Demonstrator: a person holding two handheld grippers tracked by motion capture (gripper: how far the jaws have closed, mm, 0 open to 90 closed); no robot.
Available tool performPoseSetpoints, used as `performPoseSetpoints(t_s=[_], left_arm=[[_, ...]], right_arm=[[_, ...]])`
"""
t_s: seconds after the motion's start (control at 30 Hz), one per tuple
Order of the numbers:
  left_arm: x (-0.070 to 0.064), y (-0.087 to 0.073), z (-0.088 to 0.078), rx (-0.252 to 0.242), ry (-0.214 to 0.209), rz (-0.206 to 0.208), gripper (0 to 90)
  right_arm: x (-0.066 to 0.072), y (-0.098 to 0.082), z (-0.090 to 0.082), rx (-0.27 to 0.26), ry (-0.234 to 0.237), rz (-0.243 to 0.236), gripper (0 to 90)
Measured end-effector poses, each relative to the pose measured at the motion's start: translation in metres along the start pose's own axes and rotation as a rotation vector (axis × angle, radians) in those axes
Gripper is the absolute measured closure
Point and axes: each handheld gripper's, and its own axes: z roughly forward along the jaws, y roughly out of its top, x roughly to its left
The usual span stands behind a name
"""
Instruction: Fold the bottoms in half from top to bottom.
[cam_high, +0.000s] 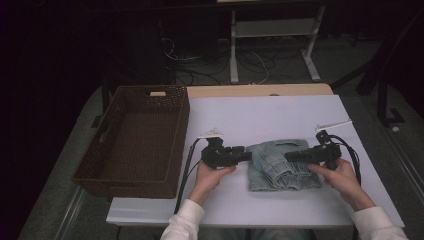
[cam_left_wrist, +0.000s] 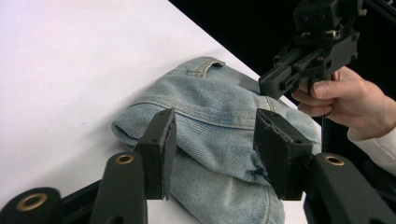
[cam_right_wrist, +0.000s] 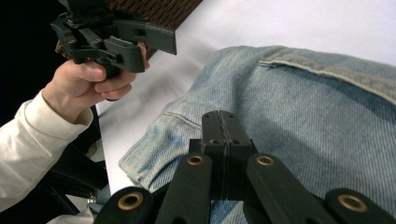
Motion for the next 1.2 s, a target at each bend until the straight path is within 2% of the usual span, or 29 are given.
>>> performPoseSetpoints(t_s=[0.1,0.2,0.3,0.37,0.43,0.63,0.8,1.03,1.13,1.2], left_arm=[[-0.001,0.003,0.000,0.000,-0.002,0.001,44.4],[-0.001,0.008,-0.001,-0.004,-0.003,0.000,42.2],[0.000,0.011,-0.002,0.005,-0.001,-0.007,40.2],[0.001,0.012,-0.001,0.017,-0.016,-0.021,39.8],[0.001,0.013,0.001,0.032,-0.032,-0.032,40.5],[-0.002,0.020,0.002,0.042,-0.023,-0.012,38.9],[-0.005,0.032,0.001,0.048,-0.015,0.010,38.4],[-0.011,0.046,0.002,0.073,-0.020,0.032,37.7],[-0.013,0.051,0.004,0.074,-0.017,0.042,37.7],[-0.014,0.054,0.004,0.079,-0.019,0.045,37.7]], right_arm=[[0.000,-0.004,0.001,0.003,0.000,0.005,89.1],[0.001,-0.011,0.004,0.029,-0.009,0.010,89.1],[0.002,-0.019,0.009,0.057,-0.022,0.031,89.2],[0.002,-0.023,0.010,0.066,-0.026,0.049,89.2],[0.003,-0.025,0.011,0.063,-0.031,0.049,89.3],[0.005,-0.024,0.009,0.052,-0.039,0.020,89.1],[0.008,-0.023,0.001,0.027,-0.034,0.004,87.7],[0.017,-0.018,-0.018,-0.060,-0.022,-0.026,86.6],[0.019,-0.018,-0.026,-0.104,-0.030,-0.026,85.9],[0.019,-0.019,-0.030,-0.114,-0.039,-0.028,84.4]])
